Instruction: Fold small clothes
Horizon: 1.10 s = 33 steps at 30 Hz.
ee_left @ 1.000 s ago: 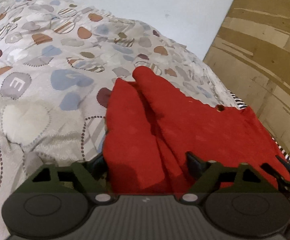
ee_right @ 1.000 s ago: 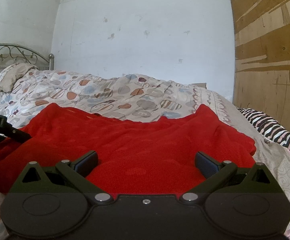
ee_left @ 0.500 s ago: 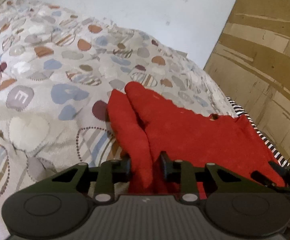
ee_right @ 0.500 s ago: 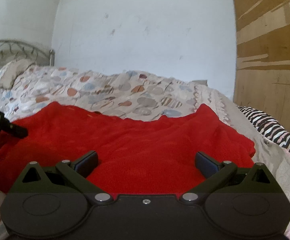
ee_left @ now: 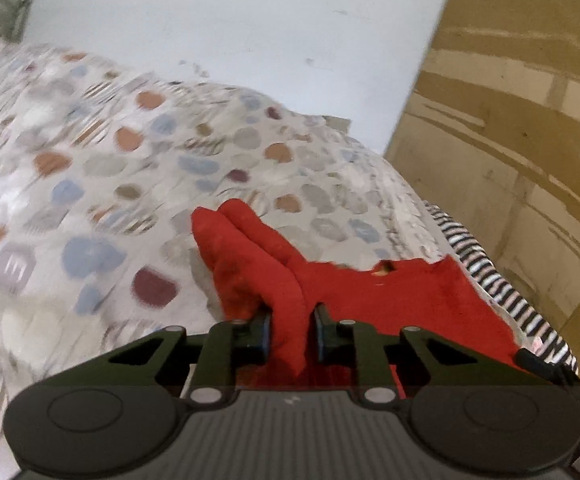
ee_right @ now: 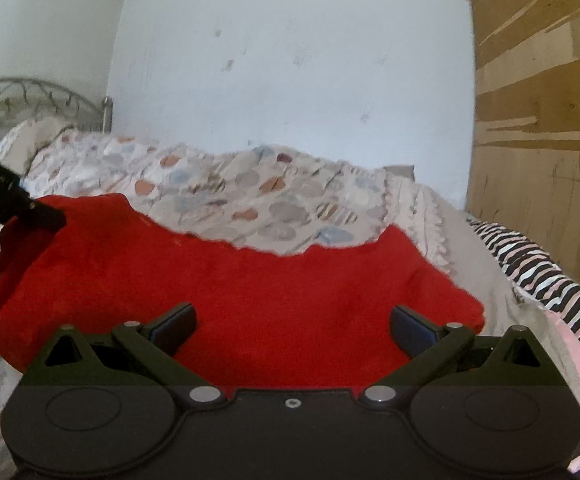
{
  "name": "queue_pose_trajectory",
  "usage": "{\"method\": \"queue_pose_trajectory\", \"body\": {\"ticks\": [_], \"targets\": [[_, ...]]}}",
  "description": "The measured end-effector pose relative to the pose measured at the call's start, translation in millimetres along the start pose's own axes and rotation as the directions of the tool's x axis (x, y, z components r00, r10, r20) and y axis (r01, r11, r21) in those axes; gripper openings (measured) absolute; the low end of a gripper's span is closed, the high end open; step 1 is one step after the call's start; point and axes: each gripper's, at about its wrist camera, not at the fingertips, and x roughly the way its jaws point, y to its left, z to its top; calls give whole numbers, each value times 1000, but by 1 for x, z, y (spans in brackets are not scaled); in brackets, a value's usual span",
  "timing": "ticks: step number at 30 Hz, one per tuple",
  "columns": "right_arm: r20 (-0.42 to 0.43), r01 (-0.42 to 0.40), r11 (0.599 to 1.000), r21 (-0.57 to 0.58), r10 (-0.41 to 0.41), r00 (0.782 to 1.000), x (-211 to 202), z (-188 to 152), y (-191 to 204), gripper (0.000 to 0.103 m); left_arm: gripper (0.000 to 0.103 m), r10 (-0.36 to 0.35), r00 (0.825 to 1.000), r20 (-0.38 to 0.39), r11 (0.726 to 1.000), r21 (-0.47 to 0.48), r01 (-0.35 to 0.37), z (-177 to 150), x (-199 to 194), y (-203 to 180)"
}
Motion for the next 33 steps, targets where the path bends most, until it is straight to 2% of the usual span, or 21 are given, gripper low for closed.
{"method": "queue_pose_trajectory", "body": {"ticks": [5, 8, 12, 15, 17, 21, 24, 25, 27, 29, 30, 32, 33], "targets": [[33, 24, 1000, 1, -24, 999, -20, 0, -20, 103, 16, -44, 996, -74, 992, 115, 53, 42, 23, -64], [36, 82, 996, -34, -81, 996, -33, -3, -32, 103, 15, -88, 990, -113, 978, 177, 108, 56, 45, -111], [21, 143, 989, -33, -142, 990, -46, -14, -49, 103, 13, -158, 975, -157, 946, 259, 195, 49, 71, -171], [-6, 159, 987, -7, -159, 987, -51, -23, -58, 103, 11, -159, 960, -232, 907, 348, 235, 22, 94, -205], [-13, 164, 986, 7, -164, 986, -54, -28, -61, 103, 11, -155, 949, -274, 896, 366, 252, 5, 105, -210], [-4, 169, 986, 5, -169, 986, -59, -34, -62, 103, 11, -157, 957, -242, 864, 435, 252, -15, 100, -206], [-11, 166, 986, 10, -166, 986, -53, -35, -63, 103, 13, -172, 958, -228, 868, 425, 256, -16, 92, -203], [-17, 169, 986, 12, -169, 986, -50, -34, -62, 103, 17, -181, 957, -228, 871, 415, 264, -13, 91, -202], [-29, 176, 984, 18, -175, 984, -45, -33, -61, 103, 32, -203, 952, -230, 874, 396, 282, -8, 88, -200], [-38, 182, 983, 16, -181, 983, -42, -32, -59, 103, 57, -224, 949, -223, 869, 395, 298, -3, 81, -200], [-43, 186, 983, 13, -185, 982, -41, -32, -58, 103, 64, -230, 950, -210, 865, 404, 299, -2, 74, -201], [-54, 188, 982, 14, -187, 981, -39, -32, -59, 103, 86, -248, 957, -150, 849, 441, 289, -4, 55, -204], [-57, 187, 982, 16, -186, 981, -38, -31, -60, 103, 89, -259, 959, -113, 842, 461, 282, -6, 45, -204]]}}
